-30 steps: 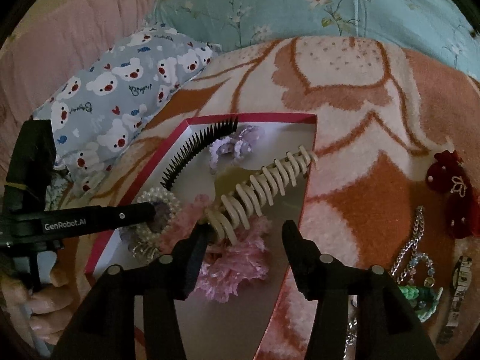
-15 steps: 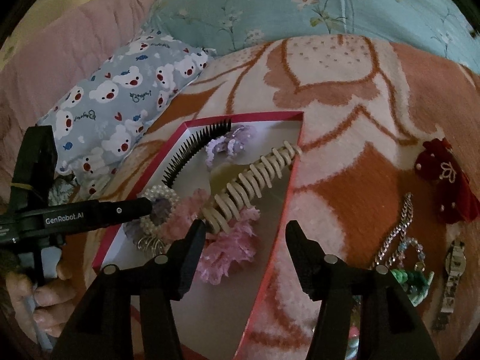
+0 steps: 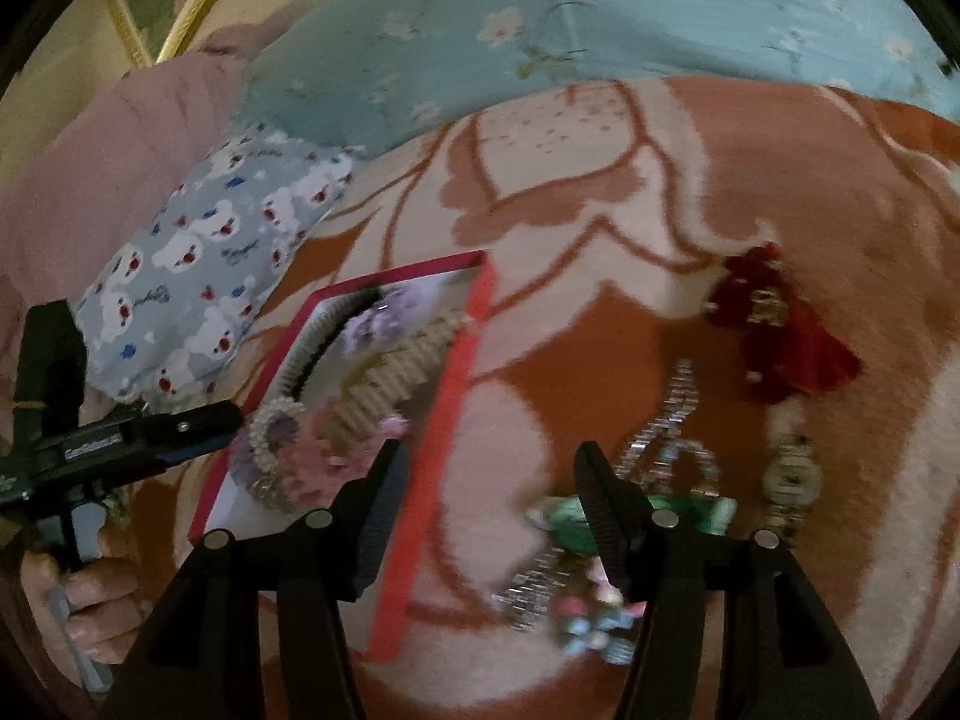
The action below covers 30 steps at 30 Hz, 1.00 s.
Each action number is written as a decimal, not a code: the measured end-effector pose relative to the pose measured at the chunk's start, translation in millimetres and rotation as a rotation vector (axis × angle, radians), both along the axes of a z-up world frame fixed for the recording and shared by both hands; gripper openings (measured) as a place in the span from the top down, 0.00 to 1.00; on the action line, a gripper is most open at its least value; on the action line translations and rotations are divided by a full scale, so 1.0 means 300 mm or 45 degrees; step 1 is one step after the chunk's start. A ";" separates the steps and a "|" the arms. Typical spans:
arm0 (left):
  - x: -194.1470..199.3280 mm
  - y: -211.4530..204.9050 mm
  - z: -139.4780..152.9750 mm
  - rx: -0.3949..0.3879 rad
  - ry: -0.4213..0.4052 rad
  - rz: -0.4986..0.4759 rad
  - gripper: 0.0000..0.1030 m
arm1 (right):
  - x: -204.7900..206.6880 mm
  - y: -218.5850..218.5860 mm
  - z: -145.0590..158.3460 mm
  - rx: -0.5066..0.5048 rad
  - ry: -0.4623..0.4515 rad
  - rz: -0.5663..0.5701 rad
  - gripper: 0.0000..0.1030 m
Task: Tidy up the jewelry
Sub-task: 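Move both tools to the jewelry lying beside the box, then grasp the green beaded bracelet with the left tool while the right grasps the red bow clip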
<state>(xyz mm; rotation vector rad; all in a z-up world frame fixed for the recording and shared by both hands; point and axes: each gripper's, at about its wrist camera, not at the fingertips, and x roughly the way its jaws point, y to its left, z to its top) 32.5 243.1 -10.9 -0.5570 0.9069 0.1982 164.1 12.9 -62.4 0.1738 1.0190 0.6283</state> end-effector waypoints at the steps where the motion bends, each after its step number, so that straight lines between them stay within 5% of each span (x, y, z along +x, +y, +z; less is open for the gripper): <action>1: 0.003 -0.016 0.007 0.000 -0.004 -0.013 0.49 | 0.005 -0.029 0.001 -0.001 0.002 -0.023 0.43; 14: 0.089 -0.197 0.018 0.027 0.009 -0.173 0.49 | 0.059 -0.288 0.002 -0.007 0.027 -0.236 0.43; 30: 0.216 -0.409 -0.036 0.095 0.051 -0.370 0.49 | 0.094 -0.441 -0.035 -0.004 0.082 -0.354 0.43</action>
